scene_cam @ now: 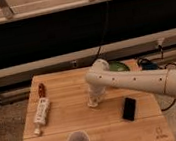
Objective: Place the white sponge in the ceramic bowl
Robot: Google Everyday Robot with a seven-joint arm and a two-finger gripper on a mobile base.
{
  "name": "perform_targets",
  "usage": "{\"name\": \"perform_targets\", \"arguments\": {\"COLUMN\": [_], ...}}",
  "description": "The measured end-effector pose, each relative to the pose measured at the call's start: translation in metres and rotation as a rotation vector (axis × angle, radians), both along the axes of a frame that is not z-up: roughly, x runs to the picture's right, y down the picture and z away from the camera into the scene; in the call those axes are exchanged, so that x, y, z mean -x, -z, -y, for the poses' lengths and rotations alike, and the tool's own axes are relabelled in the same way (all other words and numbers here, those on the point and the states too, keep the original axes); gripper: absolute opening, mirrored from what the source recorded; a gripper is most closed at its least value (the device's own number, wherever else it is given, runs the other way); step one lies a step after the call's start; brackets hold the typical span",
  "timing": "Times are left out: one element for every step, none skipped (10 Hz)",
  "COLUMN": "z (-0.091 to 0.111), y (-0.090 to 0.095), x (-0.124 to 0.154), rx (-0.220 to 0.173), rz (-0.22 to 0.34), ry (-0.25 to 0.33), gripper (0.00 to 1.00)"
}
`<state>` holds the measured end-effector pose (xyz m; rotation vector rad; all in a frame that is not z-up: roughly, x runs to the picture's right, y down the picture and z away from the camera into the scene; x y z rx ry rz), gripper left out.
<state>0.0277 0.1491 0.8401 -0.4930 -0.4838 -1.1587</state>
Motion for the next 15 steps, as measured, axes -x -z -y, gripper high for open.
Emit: {"name": "perform_targets", "arguments": {"z": [0.006,0.009,0.009,0.015,0.025,0.035,0.039,0.042,0.046,0.052,0.058,0.064,0.070,0.078,0.085], "y": [-0.002,-0.003,-0.002,-0.002,-0.002,-0.004,-0.004,-0.005,-0.004,-0.005,-0.008,-0.011,-0.015,-0.019,-0.022], "x": [0.003,0.003,0.001,0.003,0.006,0.005,0.002,0.000,-0.003,-0.004,-0.004,-0.011,-0.025,-0.036,-0.041], "rx": [0.001,0.001,0.004,0.002,-0.001,-0.003,-0.002,-0.003,-0.004,-0.005,-0.008,-0.010,-0.008,-0.009,-0.010], "rz": [0.002,0.004,0.000,-0.002,-0.002,-0.007,-0.011,-0.014,-0.017,-0.023,-0.023,-0.028,-0.036,-0.042,-0.045], "ry": [0.002,0.000,-0.002,-0.003,-0.002,-0.006,-0.009,-0.011,-0.014,-0.019,-0.028,-0.039,-0.051,-0.065,-0.076], "gripper": [0.00,0.00,0.00,0.00,0.00,0.00,0.00,0.00,0.00,0.00,0.00,0.00,0.00,0.00,0.00]}}
